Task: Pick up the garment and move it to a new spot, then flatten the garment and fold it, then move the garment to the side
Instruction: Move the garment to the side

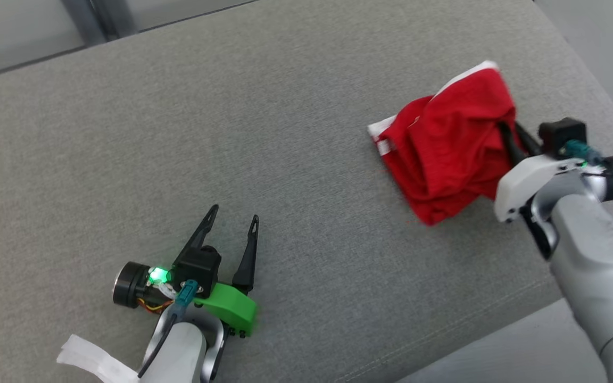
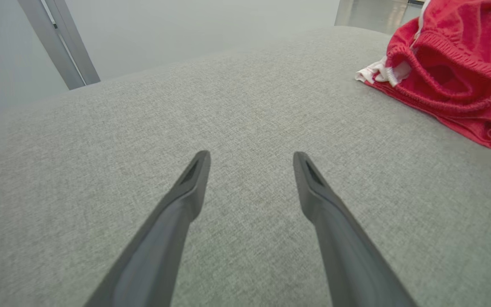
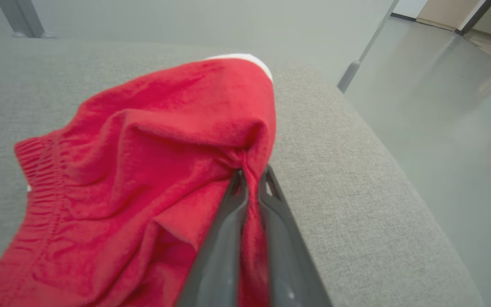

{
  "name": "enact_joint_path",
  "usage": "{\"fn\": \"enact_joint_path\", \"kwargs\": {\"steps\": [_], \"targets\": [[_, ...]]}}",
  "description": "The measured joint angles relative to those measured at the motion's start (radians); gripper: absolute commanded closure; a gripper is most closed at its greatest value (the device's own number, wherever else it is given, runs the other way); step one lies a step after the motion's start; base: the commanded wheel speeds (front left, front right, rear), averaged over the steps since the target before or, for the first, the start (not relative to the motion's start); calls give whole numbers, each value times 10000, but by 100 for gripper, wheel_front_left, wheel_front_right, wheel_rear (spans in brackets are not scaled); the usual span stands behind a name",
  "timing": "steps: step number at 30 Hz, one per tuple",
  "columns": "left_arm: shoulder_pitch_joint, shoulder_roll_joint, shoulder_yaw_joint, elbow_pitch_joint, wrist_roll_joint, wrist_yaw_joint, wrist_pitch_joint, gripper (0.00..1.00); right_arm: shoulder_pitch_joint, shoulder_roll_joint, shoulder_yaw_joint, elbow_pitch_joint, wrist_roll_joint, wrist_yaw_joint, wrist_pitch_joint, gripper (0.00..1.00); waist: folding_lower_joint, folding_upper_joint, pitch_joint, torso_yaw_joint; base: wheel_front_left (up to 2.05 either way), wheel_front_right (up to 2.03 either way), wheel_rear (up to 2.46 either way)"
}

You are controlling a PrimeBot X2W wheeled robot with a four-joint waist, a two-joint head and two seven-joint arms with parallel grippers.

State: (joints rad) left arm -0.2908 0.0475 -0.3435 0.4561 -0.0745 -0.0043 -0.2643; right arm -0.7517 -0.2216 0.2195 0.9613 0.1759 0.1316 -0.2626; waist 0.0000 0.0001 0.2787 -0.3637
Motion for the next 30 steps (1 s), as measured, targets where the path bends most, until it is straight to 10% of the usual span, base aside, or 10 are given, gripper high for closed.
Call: {"fn": "enact_joint_path", "kwargs": {"steps": [14, 15, 16, 23, 30], "targets": [[-366, 6, 190, -579, 245, 15, 2, 0, -1461, -2844, -3848, 2445, -2117, 0, 0, 100, 0, 0, 1033, 1761, 0, 0, 0], [-391, 8, 205, -612, 253, 17, 2, 0, -1462, -2974, -4243, 2422, -2314, 0, 0, 71, 0, 0, 1093, 1867, 0, 0, 0], [-401, 6, 228, -621, 263, 44, 0, 0, -1464, -3051, -4589, 2360, -2489, -2, 0, 0, 0, -1, 1148, 1963, 0, 0, 0], [-386, 12, 464, -663, 230, 140, 0, 0, -1265, -2468, -6343, 1162, -3325, 0, 0, 0, 0, 0, 1293, 2382, 0, 0, 0], [-177, 8, 851, -823, 113, 382, 2, 0, -550, -947, -5501, -1496, -2871, 0, -2, 0, 0, -1, 938, 2532, 0, 0, 0]]}}
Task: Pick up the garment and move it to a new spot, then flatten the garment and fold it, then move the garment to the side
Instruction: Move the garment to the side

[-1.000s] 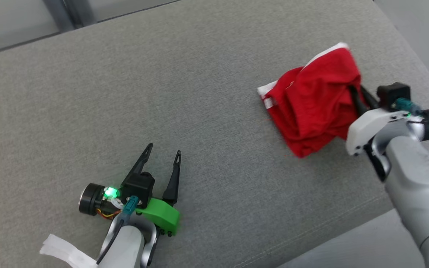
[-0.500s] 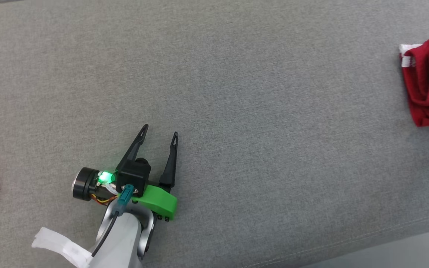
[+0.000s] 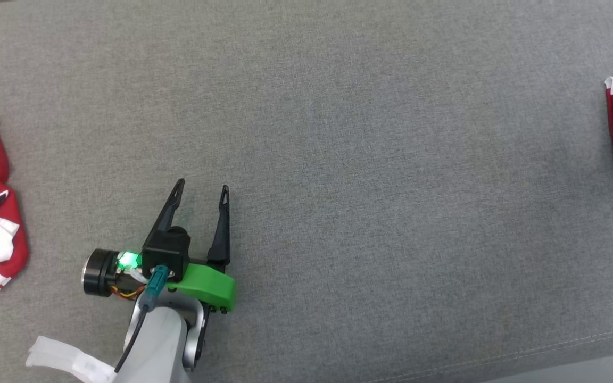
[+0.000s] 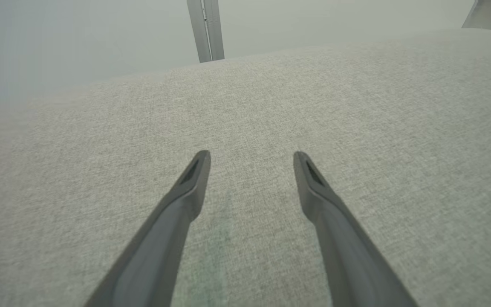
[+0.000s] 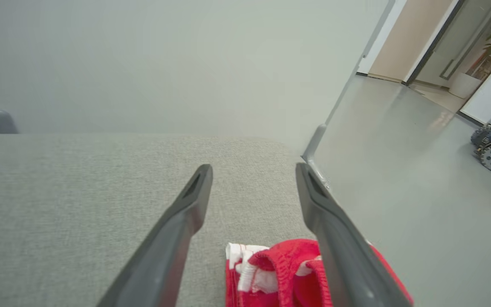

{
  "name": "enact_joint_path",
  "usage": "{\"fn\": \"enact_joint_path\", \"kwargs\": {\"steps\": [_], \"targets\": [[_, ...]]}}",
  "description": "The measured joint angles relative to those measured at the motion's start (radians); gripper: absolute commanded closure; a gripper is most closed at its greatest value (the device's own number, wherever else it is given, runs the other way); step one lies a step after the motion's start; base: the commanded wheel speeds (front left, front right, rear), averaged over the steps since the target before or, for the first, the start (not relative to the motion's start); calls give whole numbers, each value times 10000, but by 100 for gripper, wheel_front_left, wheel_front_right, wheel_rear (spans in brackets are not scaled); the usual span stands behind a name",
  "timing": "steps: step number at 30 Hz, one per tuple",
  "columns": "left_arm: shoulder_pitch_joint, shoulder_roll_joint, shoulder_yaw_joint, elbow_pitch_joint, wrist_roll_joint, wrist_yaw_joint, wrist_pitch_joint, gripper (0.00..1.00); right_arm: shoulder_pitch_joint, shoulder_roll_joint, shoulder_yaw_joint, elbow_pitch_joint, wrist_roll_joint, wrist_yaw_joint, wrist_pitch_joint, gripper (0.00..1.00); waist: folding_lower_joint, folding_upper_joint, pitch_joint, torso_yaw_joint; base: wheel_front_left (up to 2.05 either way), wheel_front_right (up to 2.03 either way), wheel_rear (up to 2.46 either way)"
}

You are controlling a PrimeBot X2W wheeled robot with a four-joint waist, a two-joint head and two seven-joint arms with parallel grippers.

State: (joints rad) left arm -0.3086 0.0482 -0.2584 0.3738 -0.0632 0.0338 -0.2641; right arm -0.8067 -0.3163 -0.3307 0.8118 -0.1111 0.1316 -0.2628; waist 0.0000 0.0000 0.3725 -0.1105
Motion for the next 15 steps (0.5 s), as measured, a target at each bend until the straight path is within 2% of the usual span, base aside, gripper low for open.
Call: {"fn": "enact_joint_path", "kwargs": {"steps": [7, 15], "targets": [[312, 2, 353, -77, -161, 115, 0, 0, 1505, 1028, 1189, -2232, 1034, 0, 0, 0, 0, 0, -483, 313, 0, 0, 0], [632, 6, 537, -54, -573, 280, -2, 0, 3124, 1768, 2038, -3147, 1643, -2, 0, 0, 0, 0, -1094, 825, 0, 0, 0]]}}
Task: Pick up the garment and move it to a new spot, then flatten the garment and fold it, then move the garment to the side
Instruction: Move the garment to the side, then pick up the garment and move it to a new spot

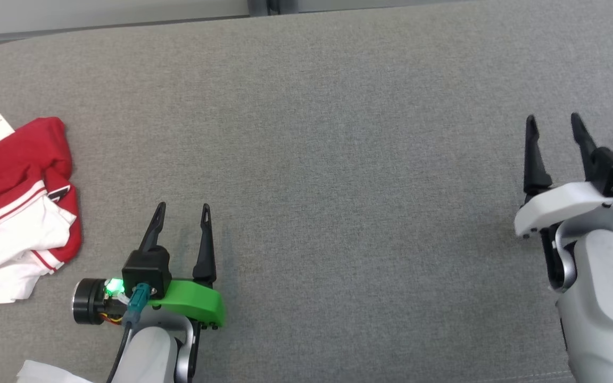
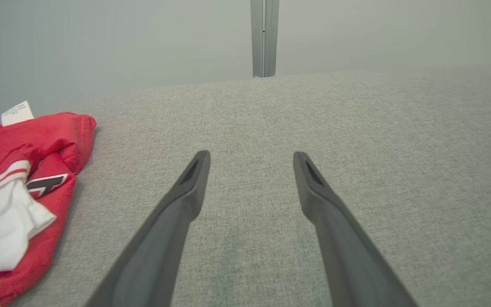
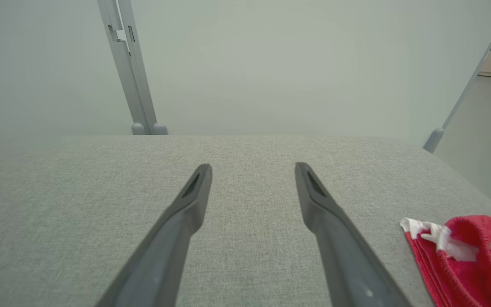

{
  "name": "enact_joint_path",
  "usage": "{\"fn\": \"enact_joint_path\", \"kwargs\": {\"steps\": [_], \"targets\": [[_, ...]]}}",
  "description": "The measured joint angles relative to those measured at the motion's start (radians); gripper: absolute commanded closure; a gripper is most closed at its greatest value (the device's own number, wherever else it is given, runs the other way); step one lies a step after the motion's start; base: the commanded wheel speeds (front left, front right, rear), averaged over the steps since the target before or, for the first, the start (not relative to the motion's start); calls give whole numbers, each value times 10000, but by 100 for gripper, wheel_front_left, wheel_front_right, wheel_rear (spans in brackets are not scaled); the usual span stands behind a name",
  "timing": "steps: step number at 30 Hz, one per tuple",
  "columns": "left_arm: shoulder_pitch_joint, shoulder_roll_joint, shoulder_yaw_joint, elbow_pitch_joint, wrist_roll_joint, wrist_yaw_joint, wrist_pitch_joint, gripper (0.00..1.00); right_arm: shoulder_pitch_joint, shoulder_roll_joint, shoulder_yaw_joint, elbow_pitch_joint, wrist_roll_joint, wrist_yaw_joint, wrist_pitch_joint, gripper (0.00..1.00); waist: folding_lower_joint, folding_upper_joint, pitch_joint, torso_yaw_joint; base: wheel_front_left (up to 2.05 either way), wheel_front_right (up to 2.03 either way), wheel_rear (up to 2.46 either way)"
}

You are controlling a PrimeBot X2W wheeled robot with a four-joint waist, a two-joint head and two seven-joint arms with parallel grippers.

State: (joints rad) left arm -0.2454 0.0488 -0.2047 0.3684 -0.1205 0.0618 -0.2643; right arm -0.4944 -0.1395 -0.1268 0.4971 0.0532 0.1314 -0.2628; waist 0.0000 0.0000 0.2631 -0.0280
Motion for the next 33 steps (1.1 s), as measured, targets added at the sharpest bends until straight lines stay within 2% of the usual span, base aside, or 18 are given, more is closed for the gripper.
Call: {"fn": "enact_joint_path", "kwargs": {"steps": [10, 15, 25, 33], "targets": [[607, -4, 209, 293, -199, 146, 0, 0, 1692, 734, 157, -370, 215, 0, 0, 0, 0, 0, -940, 569, 0, 0, 0], [907, -2, 497, 483, -192, 151, 2, 0, 2188, 872, 424, -744, 123, 0, 0, 0, 0, 0, -1497, 730, 0, 0, 0], [1441, -4, 972, 449, -73, 113, 0, 0, 3231, 886, 577, -1049, 560, 0, 0, 0, 0, 0, -2581, 837, 0, 0, 0], [1650, -2, 1185, 407, -98, 86, 2, 0, 3521, 888, 788, -1149, 709, 0, 0, 0, 0, 0, -2845, 840, 0, 0, 0]]}}
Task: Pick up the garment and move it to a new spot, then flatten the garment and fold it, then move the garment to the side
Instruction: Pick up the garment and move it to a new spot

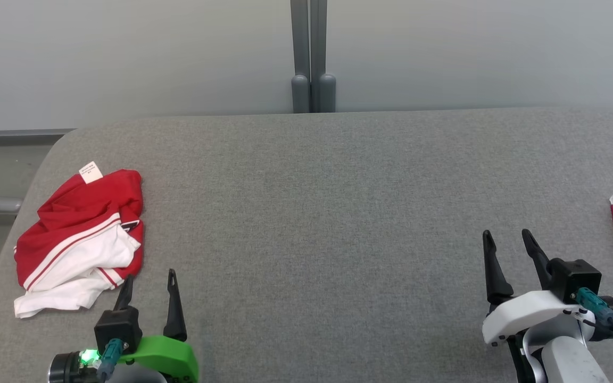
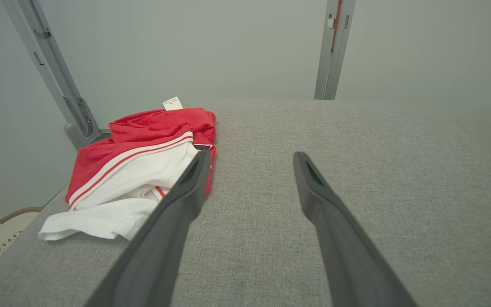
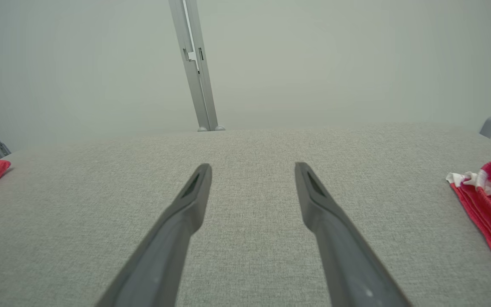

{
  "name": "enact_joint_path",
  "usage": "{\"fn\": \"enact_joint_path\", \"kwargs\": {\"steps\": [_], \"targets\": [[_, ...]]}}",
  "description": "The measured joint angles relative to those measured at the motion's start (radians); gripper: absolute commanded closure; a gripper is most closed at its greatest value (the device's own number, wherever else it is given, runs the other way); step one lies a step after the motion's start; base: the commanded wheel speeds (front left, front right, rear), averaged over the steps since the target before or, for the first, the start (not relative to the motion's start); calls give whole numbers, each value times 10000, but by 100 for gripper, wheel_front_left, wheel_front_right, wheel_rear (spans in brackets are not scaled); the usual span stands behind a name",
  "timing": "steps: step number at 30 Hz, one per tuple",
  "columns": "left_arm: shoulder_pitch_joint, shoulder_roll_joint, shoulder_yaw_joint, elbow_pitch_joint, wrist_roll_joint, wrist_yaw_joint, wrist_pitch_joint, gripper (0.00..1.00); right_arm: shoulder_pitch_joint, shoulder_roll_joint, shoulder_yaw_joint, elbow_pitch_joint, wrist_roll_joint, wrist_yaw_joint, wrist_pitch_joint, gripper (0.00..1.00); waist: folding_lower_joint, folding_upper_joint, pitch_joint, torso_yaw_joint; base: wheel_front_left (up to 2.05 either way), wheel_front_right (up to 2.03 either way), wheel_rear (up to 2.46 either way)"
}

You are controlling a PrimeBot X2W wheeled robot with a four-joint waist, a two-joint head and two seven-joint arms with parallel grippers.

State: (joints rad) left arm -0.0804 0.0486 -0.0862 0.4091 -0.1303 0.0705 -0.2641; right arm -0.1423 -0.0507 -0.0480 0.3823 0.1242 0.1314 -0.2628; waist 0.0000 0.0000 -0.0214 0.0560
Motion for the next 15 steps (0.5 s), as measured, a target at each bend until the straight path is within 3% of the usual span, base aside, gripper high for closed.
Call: {"fn": "enact_joint_path", "kwargs": {"steps": [8, 15], "targets": [[26, -2, 65, -4, -10, -25, 0, 0, 44, 0, 178, 75, 240, -2, 0, 0, 0, 1, 16, 164, 0, 0, 0], [22, -2, 198, -33, -102, 42, 0, 0, 42, 2, 539, 79, 339, 0, 0, 0, 0, 1, 122, 719, 0, 0, 0]]}}
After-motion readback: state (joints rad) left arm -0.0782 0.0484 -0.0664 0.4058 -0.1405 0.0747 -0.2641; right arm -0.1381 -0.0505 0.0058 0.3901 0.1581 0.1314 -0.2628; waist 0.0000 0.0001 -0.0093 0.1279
